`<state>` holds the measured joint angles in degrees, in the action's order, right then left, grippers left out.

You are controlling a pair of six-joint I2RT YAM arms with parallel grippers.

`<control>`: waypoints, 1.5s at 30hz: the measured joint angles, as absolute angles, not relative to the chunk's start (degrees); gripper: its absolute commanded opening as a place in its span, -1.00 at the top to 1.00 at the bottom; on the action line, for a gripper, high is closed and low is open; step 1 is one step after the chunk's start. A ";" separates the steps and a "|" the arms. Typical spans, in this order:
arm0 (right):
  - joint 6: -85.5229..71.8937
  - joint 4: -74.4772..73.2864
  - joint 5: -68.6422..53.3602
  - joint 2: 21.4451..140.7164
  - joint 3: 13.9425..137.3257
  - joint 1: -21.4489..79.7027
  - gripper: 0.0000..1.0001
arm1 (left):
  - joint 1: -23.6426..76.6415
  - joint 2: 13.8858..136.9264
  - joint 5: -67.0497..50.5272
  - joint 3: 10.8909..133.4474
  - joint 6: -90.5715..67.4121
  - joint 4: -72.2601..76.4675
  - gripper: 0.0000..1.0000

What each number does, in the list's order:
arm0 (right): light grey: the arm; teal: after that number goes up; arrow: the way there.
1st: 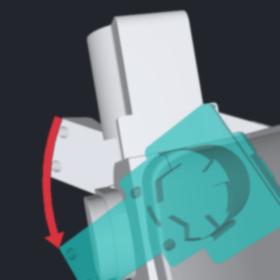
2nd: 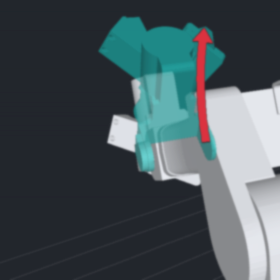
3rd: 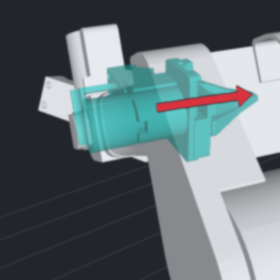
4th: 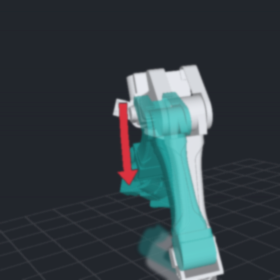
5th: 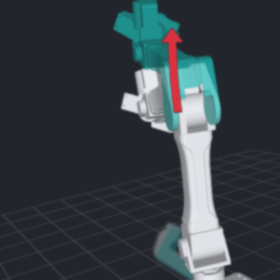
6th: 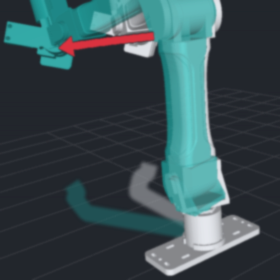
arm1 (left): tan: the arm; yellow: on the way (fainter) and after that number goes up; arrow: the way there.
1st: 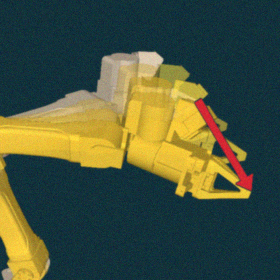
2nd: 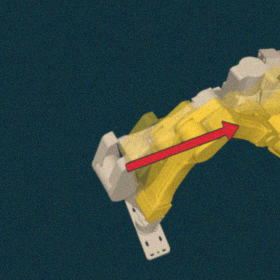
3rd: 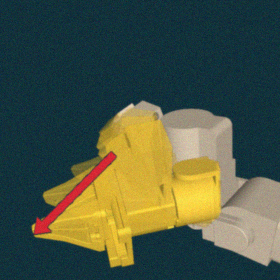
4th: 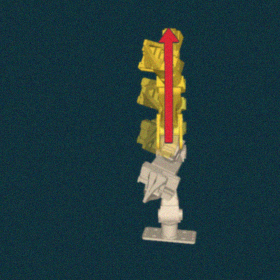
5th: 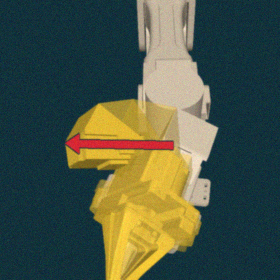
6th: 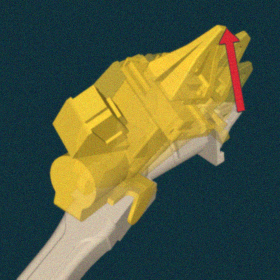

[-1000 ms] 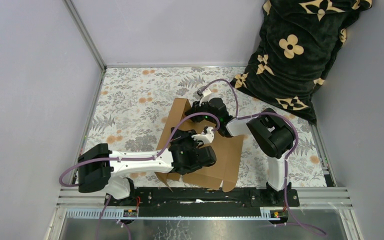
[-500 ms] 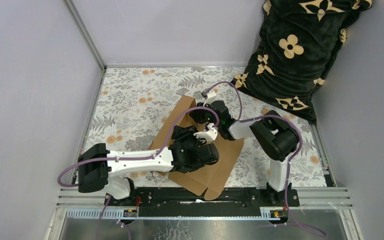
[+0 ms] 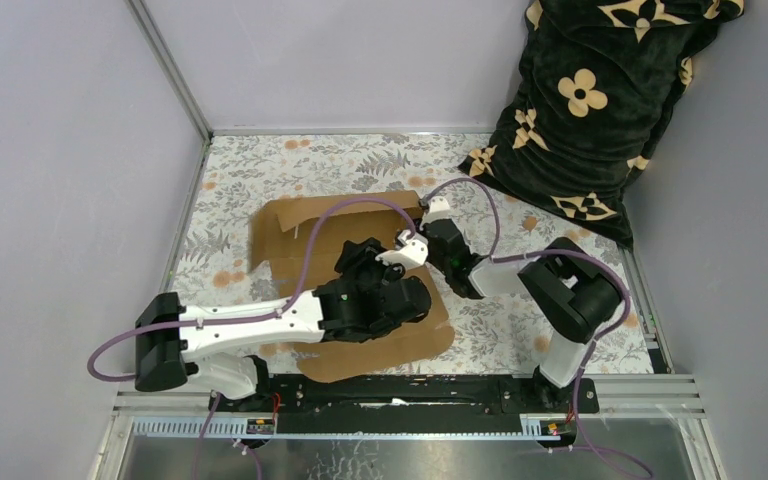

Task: Fold the paper box

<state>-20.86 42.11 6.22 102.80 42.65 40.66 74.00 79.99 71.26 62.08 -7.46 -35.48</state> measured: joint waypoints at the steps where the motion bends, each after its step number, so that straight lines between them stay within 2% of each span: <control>1: -20.95 41.54 7.18 101.69 41.78 40.82 0.90 | 74.00 79.37 71.46 62.28 -7.64 -35.33 0.00; 7: -20.03 36.29 12.01 94.28 36.73 41.19 0.90 | 74.00 76.03 73.10 62.43 -7.86 -33.08 -0.04; 17: -15.92 21.74 19.05 82.00 35.75 41.25 0.90 | 72.69 70.57 78.24 61.84 -10.11 -31.31 -0.13; 24: -14.09 16.16 23.49 74.65 32.97 41.25 0.91 | 62.72 61.34 78.41 58.52 -19.49 -31.51 -0.18; 32: -13.37 14.79 26.02 72.53 27.73 41.25 0.91 | 51.53 54.85 73.17 52.49 -25.12 -28.62 -0.19; 36: -13.47 14.79 26.17 71.92 27.27 41.25 0.91 | 48.95 53.89 69.95 48.53 -28.73 -27.03 -0.20; 39: -13.52 14.35 25.93 71.72 27.31 41.15 0.91 | 47.92 52.45 67.72 43.64 -31.77 -25.12 -0.32; 45: -14.02 12.62 23.83 71.75 27.83 39.55 0.92 | 42.87 47.94 64.73 37.80 -35.88 -23.33 -0.38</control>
